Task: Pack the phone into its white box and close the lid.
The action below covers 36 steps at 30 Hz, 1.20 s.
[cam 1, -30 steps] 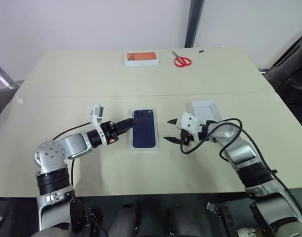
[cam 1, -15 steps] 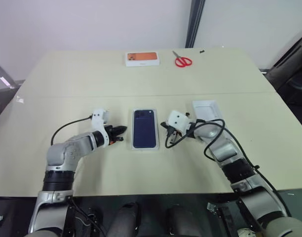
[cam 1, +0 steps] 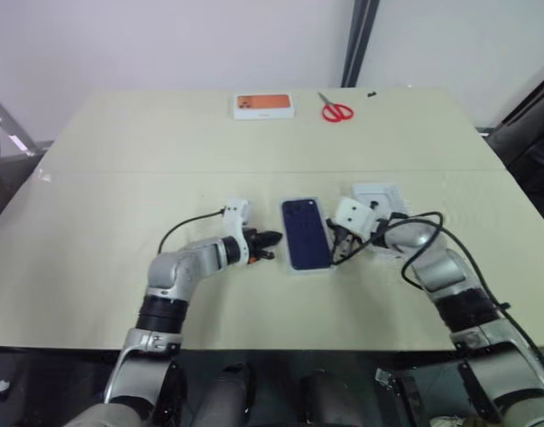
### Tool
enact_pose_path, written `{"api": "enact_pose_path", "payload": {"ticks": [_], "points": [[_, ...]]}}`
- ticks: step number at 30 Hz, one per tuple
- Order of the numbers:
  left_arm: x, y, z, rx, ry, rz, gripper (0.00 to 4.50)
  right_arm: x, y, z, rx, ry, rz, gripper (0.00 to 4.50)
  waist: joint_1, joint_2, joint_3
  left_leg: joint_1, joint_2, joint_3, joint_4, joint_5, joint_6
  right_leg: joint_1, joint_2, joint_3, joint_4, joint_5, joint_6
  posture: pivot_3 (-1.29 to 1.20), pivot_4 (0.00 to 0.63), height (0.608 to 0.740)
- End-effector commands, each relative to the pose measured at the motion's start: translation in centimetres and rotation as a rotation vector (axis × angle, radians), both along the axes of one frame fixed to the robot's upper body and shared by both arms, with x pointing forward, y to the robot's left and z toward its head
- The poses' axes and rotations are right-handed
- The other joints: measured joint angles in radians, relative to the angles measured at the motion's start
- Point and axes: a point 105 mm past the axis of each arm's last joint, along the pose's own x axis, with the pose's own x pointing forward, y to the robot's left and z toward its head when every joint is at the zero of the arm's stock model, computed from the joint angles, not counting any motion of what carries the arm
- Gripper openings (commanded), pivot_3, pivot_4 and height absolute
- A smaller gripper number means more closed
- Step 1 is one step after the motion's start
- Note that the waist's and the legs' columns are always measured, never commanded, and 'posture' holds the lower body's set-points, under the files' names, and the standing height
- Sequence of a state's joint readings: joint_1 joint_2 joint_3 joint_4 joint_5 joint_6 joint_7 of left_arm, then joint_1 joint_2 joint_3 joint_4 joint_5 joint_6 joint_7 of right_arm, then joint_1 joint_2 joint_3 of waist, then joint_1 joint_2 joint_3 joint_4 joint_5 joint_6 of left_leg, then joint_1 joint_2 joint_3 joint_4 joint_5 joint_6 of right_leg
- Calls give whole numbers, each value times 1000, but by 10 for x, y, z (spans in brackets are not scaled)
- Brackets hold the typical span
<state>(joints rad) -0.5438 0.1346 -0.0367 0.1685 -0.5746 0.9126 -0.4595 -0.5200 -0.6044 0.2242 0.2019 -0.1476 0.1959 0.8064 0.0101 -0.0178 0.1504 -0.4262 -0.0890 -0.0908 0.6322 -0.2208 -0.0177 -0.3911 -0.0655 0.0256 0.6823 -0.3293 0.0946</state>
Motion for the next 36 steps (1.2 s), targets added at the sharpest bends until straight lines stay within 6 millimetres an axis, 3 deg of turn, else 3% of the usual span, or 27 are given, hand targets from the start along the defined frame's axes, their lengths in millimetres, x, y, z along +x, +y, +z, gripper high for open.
{"api": "enact_pose_path", "payload": {"ticks": [1, 7, 12, 19, 25, 27, 29, 35, 36], "points": [[-1, -24, 11, -29, -43, -70, 59, -3, -6, 16, 8, -46, 3, 0, 0, 0, 0, 0, 0, 0, 0, 0, 0, 0, 0, 0, 0, 0, 0, 0, 150, 734], [9, -45, 15, -31, -72, -102, 59, -14, -29, 10, -19, -20, -55, 0, 3, 0, 0, 0, 0, 0, 1, 0, 0, 1, 0, 0, 0, 0, 0, 0, 150, 734], [1, -49, 11, -27, -70, -151, 59, -15, -38, 9, -23, -22, -85, 0, 0, 0, 0, 0, 0, 0, 0, 0, 0, 1, 0, 0, 0, 0, 0, 0, 150, 734], [0, -46, 10, -29, -82, -136, 59, -10, -38, 15, -10, -32, -93, 0, 1, 0, 0, 0, 0, 0, 1, 0, 0, 1, 0, 0, 0, 0, 0, 0, 150, 734], [12, -25, 18, 15, -150, -80, 59, -17, -40, 30, 82, 7, -101, 0, 0, 0, 0, 0, 0, 0, 0, 0, 0, 1, 0, 0, 0, 0, 0, 0, 150, 734], [11, -16, 23, -2, -167, -81, 0, -15, -48, 40, 105, 2, -145, 543, -2, 0, 0, 0, 1, 0, 0, 0, 0, 0, 1, 0, 0, 0, 0, 0, 150, 734], [6, -10, 28, -26, -191, -120, 537, -15, -54, 48, 104, -14, -165, 1279, -2, 0, 0, 0, 1, 0, 0, 0, 0, 0, 1, 0, 0, 0, 0, 0, 150, 734], [3, 12, 52, 42, -419, -151, 3428, -17, -60, 58, 158, 35, -241, 4477, -1, 0, 0, 0, 1, 0, 0, 0, 0, 0, 1, 0, 0, 0, 0, 0, 150, 734], [1, 17, 57, 57, -479, -175, 3882, -15, -63, 56, 165, 56, -276, 4500, -1, 0, 0, 0, 1, 0, 0, 0, 0, 0, 0, 1, 0, 0, 0, 0, 150, 734]]}}
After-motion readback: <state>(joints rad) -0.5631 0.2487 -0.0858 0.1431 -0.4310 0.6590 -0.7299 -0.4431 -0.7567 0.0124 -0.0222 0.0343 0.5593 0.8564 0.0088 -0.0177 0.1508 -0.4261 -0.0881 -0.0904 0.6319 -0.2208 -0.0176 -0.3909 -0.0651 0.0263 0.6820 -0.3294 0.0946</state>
